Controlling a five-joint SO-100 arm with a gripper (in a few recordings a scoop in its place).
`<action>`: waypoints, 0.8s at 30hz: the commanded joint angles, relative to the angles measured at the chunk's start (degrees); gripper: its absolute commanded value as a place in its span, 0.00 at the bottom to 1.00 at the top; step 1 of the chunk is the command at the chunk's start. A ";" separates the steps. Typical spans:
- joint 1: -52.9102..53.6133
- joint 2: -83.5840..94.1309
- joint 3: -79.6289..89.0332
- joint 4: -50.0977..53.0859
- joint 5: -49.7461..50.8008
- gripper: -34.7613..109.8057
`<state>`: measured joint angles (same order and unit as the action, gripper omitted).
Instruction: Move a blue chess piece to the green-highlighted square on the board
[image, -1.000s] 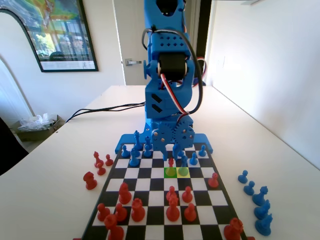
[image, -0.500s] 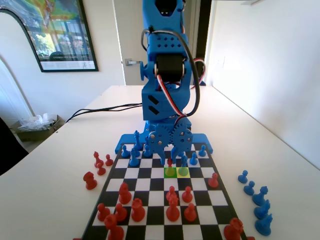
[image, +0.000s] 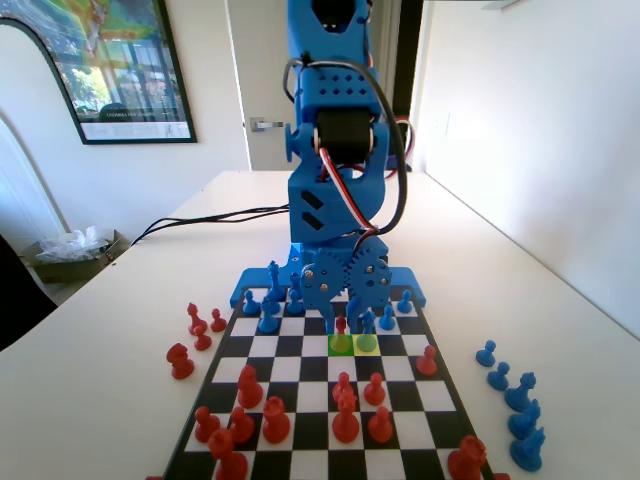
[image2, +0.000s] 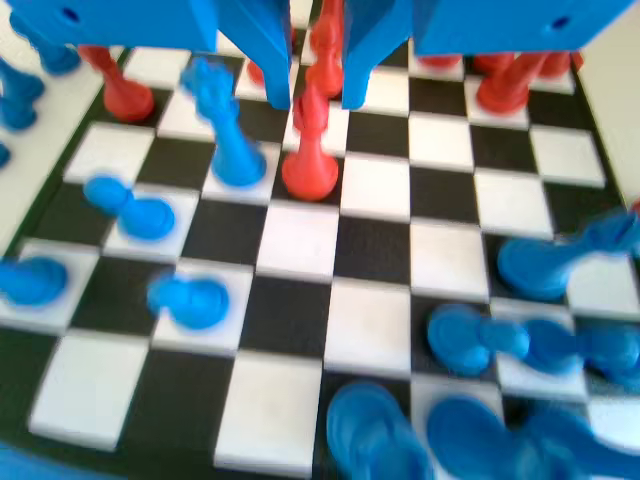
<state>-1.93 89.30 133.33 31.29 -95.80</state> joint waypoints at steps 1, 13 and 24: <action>-1.32 0.70 0.88 -0.62 -0.62 0.30; -1.32 0.70 4.04 -3.34 -1.49 0.29; -0.53 1.58 2.37 -0.88 -0.97 0.25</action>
<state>-2.11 89.30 137.37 27.77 -96.24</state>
